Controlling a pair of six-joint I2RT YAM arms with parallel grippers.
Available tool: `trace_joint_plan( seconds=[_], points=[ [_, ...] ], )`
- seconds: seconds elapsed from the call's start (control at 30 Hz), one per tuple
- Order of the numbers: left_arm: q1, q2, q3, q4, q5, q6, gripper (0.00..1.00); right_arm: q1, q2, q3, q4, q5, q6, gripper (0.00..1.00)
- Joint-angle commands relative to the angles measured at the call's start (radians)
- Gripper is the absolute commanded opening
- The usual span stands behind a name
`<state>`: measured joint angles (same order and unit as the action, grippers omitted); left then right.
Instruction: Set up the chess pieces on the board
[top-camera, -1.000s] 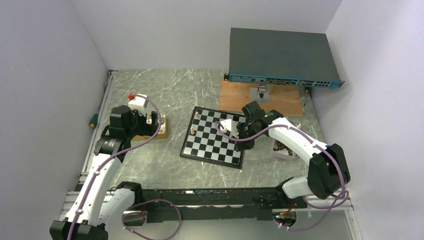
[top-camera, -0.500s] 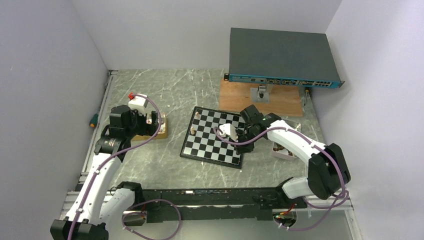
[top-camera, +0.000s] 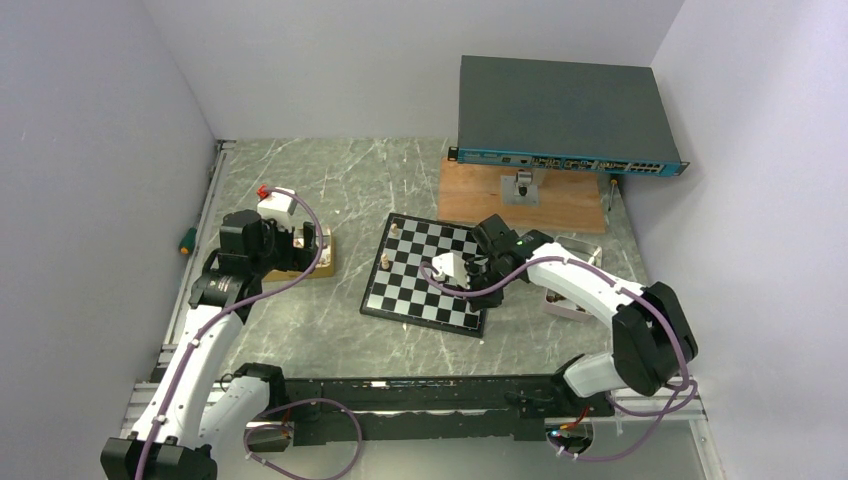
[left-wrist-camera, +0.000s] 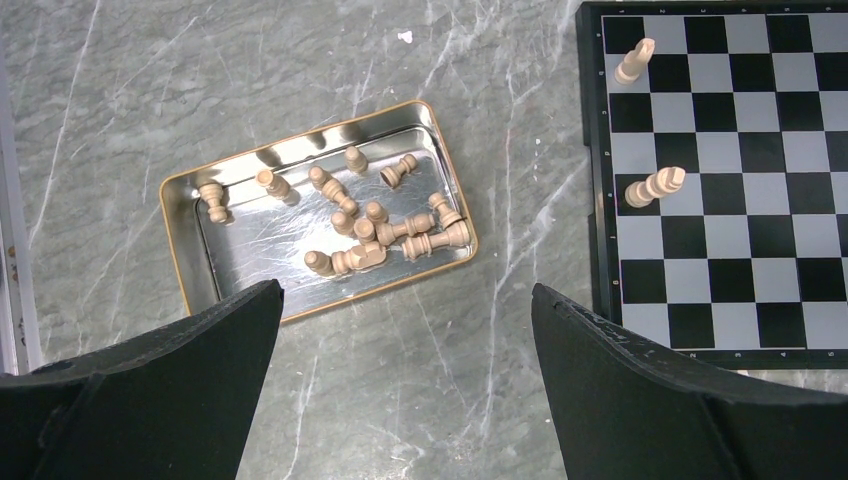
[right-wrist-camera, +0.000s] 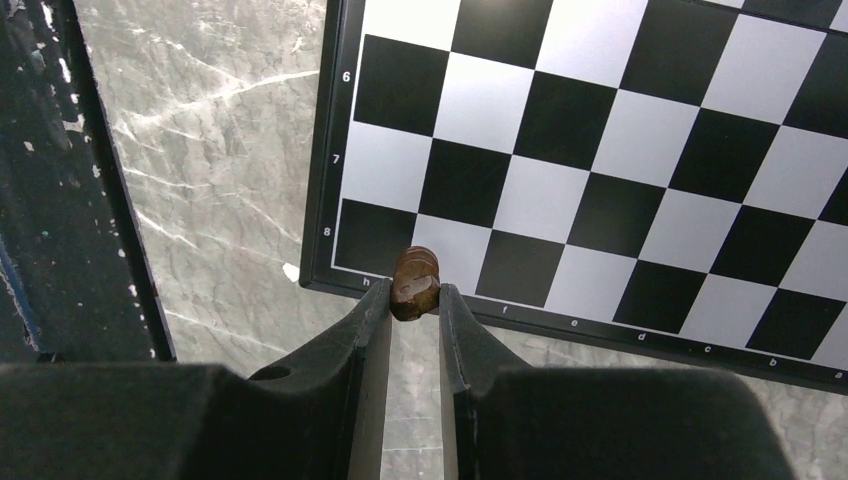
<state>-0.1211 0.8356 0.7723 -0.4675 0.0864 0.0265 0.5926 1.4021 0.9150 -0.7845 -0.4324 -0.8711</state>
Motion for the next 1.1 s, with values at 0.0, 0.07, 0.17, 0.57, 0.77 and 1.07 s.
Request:
trace_joint_plan(
  seconds=[0.0, 0.07, 0.17, 0.57, 0.77, 1.07],
  points=[
    [0.006, -0.001, -0.004, 0.043, 0.023, 0.016, 1.00, 0.009, 0.021, 0.005, 0.046, 0.024, 0.032, 0.10],
    [0.006, -0.001, -0.004, 0.044, 0.023, 0.016, 1.00, 0.009, 0.033, 0.008, 0.050, 0.028, 0.041, 0.10],
    [0.006, -0.001, -0.004, 0.044, 0.024, 0.018, 1.00, 0.009, 0.045, 0.010, 0.057, 0.036, 0.049, 0.10],
    [0.007, -0.003, -0.004, 0.044, 0.024, 0.018, 1.00, 0.009, 0.072, 0.005, 0.077, 0.043, 0.067, 0.15],
    [0.008, -0.001, -0.004, 0.044, 0.024, 0.018, 1.00, 0.009, 0.081, 0.001, 0.084, 0.061, 0.071, 0.16],
    [0.008, -0.002, -0.003, 0.043, 0.024, 0.018, 1.00, 0.009, 0.076, -0.006, 0.079, 0.065, 0.061, 0.21]
  ],
)
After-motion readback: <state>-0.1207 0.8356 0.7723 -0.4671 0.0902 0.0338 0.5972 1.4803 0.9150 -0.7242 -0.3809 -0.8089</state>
